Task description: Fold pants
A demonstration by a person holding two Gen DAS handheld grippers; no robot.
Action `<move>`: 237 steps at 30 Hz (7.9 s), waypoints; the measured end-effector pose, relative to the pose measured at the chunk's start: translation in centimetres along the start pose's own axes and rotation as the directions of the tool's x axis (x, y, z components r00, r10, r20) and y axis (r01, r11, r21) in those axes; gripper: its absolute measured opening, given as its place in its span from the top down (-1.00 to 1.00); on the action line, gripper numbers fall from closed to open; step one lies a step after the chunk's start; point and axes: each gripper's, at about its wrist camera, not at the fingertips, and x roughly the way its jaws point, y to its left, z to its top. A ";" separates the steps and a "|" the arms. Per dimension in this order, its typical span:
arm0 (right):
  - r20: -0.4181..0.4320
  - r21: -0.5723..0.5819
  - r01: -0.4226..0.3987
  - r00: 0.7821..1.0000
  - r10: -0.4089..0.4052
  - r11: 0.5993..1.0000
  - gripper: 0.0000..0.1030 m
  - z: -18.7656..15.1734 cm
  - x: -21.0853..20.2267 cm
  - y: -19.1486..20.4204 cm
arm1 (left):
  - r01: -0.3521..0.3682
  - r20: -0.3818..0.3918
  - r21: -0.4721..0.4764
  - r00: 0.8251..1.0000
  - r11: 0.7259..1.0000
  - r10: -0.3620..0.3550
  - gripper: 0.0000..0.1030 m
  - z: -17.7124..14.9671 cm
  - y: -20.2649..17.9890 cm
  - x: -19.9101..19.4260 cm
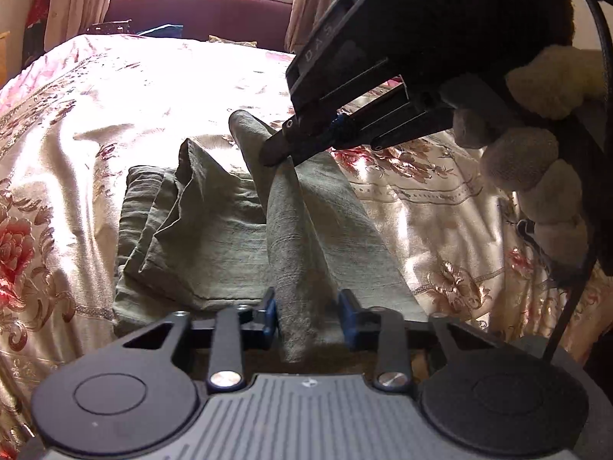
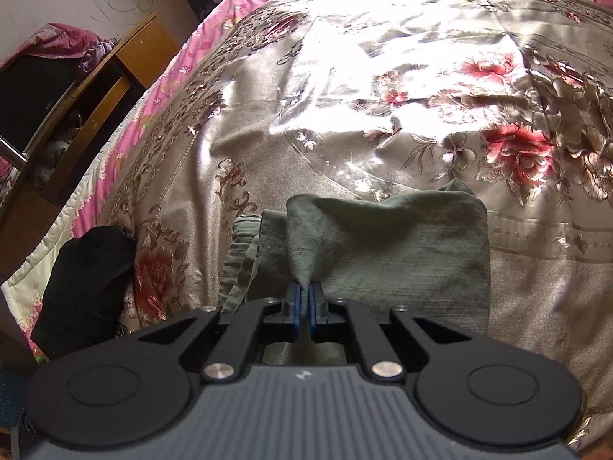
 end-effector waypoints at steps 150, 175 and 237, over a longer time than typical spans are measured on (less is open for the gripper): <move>0.116 -0.018 0.099 0.989 -0.096 0.995 0.22 -3.8 0.6 -11.0 | -0.232 0.040 -0.147 0.970 0.961 0.240 -0.16 2.8 6.5 1.4; 0.190 0.161 -0.150 0.975 0.119 0.975 0.77 -3.3 2.3 -17.2 | -0.118 -0.056 -0.145 0.992 0.982 0.111 -0.20 5.2 3.9 8.7; 0.286 0.138 0.093 0.949 -0.129 0.986 0.37 -16.4 -1.6 -8.1 | -0.315 -0.023 0.092 0.948 0.945 0.318 -0.38 -1.6 -2.0 3.0</move>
